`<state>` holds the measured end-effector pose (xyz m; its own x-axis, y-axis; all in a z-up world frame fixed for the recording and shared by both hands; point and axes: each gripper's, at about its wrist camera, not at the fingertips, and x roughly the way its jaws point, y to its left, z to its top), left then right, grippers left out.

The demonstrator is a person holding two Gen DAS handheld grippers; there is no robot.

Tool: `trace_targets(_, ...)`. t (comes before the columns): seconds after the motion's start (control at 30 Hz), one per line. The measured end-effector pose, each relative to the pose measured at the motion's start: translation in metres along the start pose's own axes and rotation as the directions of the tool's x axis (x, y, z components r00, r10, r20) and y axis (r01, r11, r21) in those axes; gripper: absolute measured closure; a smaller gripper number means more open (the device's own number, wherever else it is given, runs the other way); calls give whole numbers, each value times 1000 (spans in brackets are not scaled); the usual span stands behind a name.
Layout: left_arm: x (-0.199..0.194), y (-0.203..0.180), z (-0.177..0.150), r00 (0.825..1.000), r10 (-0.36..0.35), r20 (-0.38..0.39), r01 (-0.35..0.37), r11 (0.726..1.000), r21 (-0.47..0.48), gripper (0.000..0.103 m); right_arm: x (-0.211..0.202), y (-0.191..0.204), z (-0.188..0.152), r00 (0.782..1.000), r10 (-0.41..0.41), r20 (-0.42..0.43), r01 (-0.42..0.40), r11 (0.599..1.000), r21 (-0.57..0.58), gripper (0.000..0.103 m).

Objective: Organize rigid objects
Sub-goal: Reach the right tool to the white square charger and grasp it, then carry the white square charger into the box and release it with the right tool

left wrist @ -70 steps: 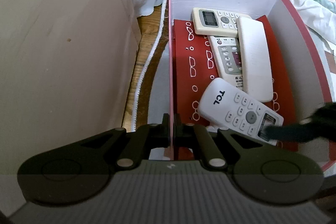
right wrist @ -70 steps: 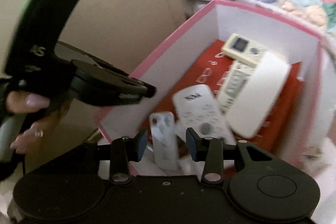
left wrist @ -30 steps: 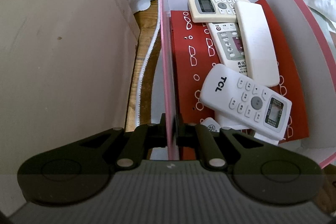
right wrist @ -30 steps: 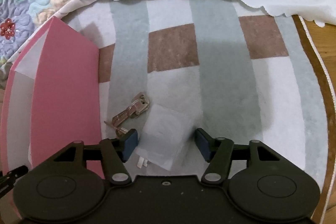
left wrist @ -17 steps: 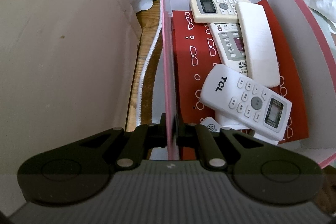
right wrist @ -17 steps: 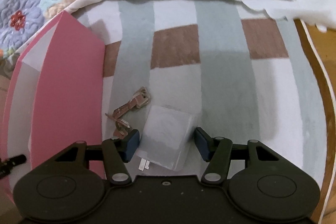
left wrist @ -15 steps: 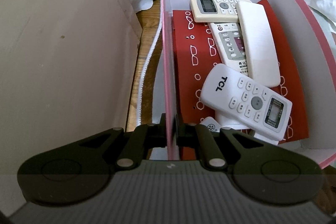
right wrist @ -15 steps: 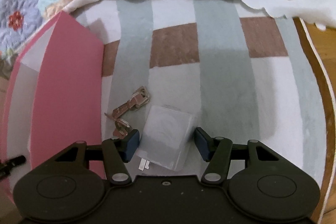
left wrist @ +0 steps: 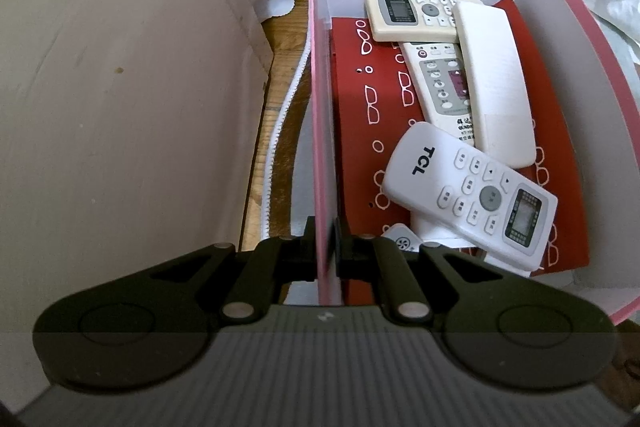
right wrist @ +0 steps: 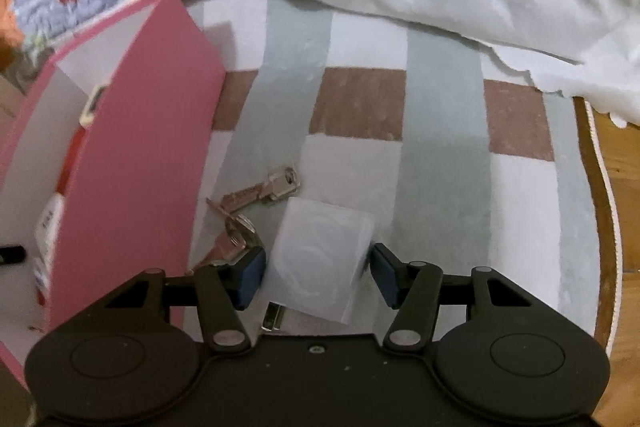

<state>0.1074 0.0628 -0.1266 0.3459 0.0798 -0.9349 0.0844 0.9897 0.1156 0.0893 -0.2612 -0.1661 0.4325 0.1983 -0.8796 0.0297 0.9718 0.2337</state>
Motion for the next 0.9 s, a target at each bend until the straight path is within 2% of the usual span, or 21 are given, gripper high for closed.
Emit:
trace_targets(0.17, 0, 0, -1, 1000, 0, 2, 0, 1000, -4, 97, -28, 4, 8, 997, 52, 52, -53, 998, 24, 40)
trace_targets(0.3, 0, 0, -1, 1000, 1, 2, -1, 1000, 2, 96, -65, 26, 15, 987, 122, 107, -122, 992, -11, 40)
trace_targets(0.47, -1, -1, -2, 1000, 6, 6, -6, 1000, 6, 96, -103, 79, 8, 945, 291, 151, -267, 950, -164, 40)
trace_targets(0.57, -1, 0, -3, 1000, 1, 9, -1, 1000, 4, 96, -105, 106, -3, 912, 391, 127, -349, 899, -263, 40)
trace_targets(0.63, -2, 0, -3, 1000, -1, 9, 1, 1000, 3, 96, -97, 120, -9, 891, 446, 83, -408, 867, -286, 40)
trace_targets(0.7, -2, 1, -3, 1000, -3, 9, 3, 1000, 0, 96, -88, 135, -12, 880, 472, 52, -434, 843, -318, 40)
trace_targets(0.77, -2, 1, -3, 1000, -5, 11, 5, 1000, 6, 97, -76, 146, -13, 883, 470, 19, -438, 836, -331, 40)
trace_targets(0.9, -2, 1, -5, 1000, -8, 18, 8, 1000, 16, 97, -55, 156, -14, 901, 432, -28, -418, 852, -315, 41)
